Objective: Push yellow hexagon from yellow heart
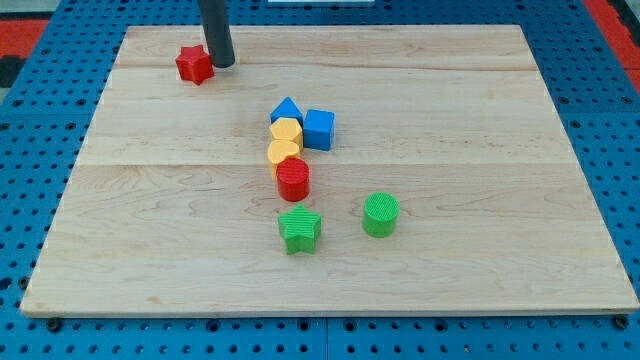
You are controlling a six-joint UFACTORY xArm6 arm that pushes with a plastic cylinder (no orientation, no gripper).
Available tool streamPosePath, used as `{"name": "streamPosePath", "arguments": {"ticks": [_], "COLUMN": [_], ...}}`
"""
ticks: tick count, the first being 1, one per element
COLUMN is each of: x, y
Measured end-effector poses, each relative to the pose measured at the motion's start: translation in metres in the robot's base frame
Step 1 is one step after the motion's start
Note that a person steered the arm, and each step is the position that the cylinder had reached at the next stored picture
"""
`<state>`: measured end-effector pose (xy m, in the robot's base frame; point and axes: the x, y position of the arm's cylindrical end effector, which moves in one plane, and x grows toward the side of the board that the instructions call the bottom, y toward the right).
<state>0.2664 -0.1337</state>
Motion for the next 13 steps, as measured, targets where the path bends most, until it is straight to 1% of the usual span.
{"name": "streamPosePath", "arguments": {"ticks": [3, 4, 5, 6, 7, 8, 9, 10, 11, 12, 13], "x": [0.001, 0.001, 0.003, 0.003, 0.016, 0.077, 0.090, 0.147, 0.141, 0.129, 0.126], "y": [-0.011, 0.004, 0.067, 0.067, 0.060, 0.043, 0.043, 0.055, 0.056, 0.097, 0.133]}}
